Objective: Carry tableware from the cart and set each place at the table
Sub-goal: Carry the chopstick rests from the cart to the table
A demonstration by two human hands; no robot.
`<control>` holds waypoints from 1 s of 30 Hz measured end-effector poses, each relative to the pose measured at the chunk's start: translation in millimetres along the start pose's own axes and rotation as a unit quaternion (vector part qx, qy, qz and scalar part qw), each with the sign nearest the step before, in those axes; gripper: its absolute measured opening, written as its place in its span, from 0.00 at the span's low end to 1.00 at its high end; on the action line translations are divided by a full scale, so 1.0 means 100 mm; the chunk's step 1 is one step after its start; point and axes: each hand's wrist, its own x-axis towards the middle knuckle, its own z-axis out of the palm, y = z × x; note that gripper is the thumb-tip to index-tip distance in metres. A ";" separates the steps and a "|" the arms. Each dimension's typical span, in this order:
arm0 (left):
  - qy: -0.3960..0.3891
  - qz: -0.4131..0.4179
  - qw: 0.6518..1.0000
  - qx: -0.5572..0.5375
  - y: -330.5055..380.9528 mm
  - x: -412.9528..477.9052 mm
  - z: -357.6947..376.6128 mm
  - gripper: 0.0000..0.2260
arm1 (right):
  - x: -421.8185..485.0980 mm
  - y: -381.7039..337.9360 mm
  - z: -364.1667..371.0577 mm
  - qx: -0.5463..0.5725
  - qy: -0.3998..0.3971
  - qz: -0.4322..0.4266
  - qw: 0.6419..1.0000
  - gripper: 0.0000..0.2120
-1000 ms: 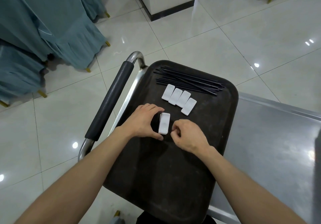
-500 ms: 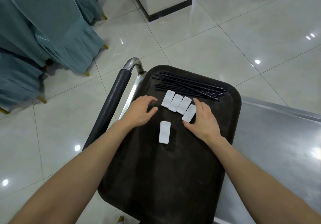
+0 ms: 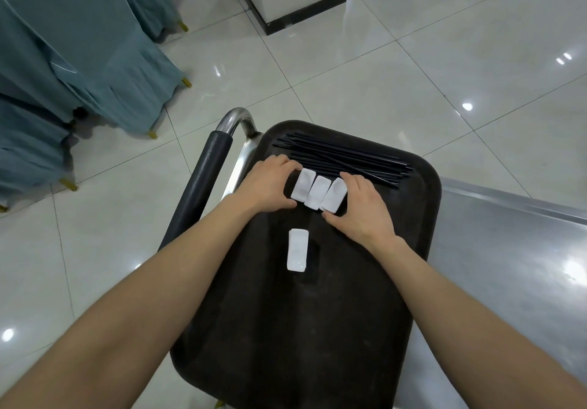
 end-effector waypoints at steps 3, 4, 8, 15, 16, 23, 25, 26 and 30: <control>-0.024 0.024 0.998 0.044 0.05 0.16 -0.01 0.43 | 0.01 0.01 0.01 -0.006 0.003 -0.012 1.000 0.39; -0.032 0.029 0.998 0.052 0.06 0.20 -0.01 0.44 | 0.01 0.01 0.00 -0.008 0.004 -0.016 1.000 0.37; -0.050 0.042 0.995 0.071 0.07 0.30 0.00 0.42 | 0.06 -0.03 -0.01 -0.021 -0.011 -0.019 1.000 0.36; -0.021 0.048 0.996 0.071 0.00 0.25 0.03 0.37 | 0.06 -0.11 -0.04 0.015 -0.004 -0.033 0.999 0.38; -0.017 0.042 0.997 0.064 -0.03 0.22 0.02 0.37 | 0.07 -0.15 -0.04 0.018 -0.003 -0.038 0.999 0.39; 0.016 0.012 1.000 0.013 -0.21 0.01 -0.07 0.37 | 0.22 -0.37 0.00 0.005 -0.028 -0.029 0.999 0.41; 0.025 0.014 1.000 0.003 -0.22 -0.02 -0.09 0.37 | 0.22 -0.38 0.00 -0.002 -0.024 -0.033 0.999 0.41; 0.027 0.016 1.000 -0.001 -0.22 -0.03 -0.10 0.37 | 0.21 -0.38 0.00 -0.003 -0.023 -0.033 0.999 0.42; 0.033 0.029 0.999 -0.020 -0.16 -0.01 -0.15 0.37 | 0.20 -0.38 0.00 -0.006 -0.018 -0.032 0.999 0.41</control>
